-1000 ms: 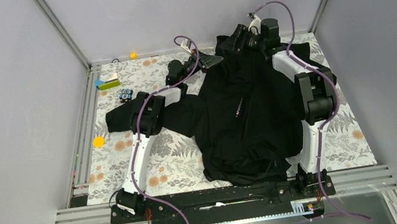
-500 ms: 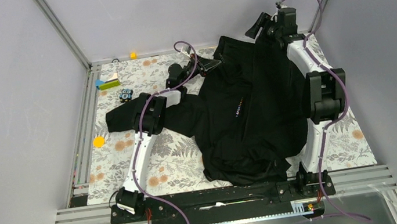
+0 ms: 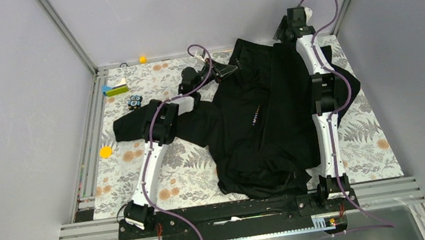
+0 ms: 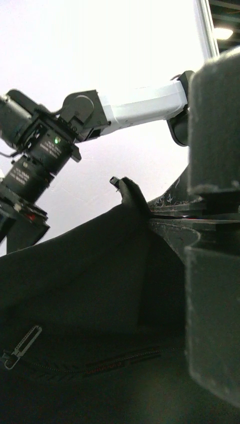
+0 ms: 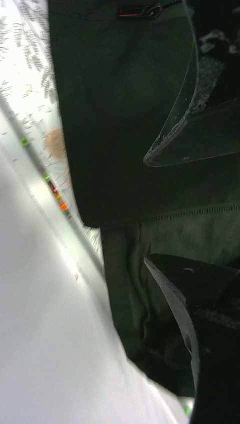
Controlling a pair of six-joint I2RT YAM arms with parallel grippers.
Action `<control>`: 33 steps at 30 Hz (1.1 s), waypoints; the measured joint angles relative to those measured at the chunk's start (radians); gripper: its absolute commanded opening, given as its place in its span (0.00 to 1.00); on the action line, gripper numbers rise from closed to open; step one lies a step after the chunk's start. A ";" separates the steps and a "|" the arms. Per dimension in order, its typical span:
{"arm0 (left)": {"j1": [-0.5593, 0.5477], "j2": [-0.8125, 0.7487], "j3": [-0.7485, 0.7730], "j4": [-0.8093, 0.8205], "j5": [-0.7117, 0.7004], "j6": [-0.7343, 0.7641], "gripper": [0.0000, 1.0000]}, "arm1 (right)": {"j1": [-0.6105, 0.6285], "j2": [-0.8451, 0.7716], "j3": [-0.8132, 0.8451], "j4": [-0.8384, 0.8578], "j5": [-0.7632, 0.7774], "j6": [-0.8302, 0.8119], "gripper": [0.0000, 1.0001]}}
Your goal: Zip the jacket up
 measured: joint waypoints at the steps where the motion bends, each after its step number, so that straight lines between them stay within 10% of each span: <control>1: -0.001 0.000 0.000 -0.002 0.000 0.001 0.00 | 0.000 0.005 -0.019 -0.003 0.008 -0.009 0.74; 11: -0.006 0.000 0.000 -0.006 -0.001 0.006 0.00 | 0.047 0.148 0.009 -0.010 0.174 -0.179 0.78; 24: -0.014 0.000 0.000 -0.010 -0.002 0.018 0.00 | 0.078 0.190 0.058 0.032 0.210 -0.270 0.19; 33: -0.015 0.000 0.000 -0.021 -0.002 0.026 0.00 | 0.078 0.169 0.025 0.058 0.187 -0.293 0.02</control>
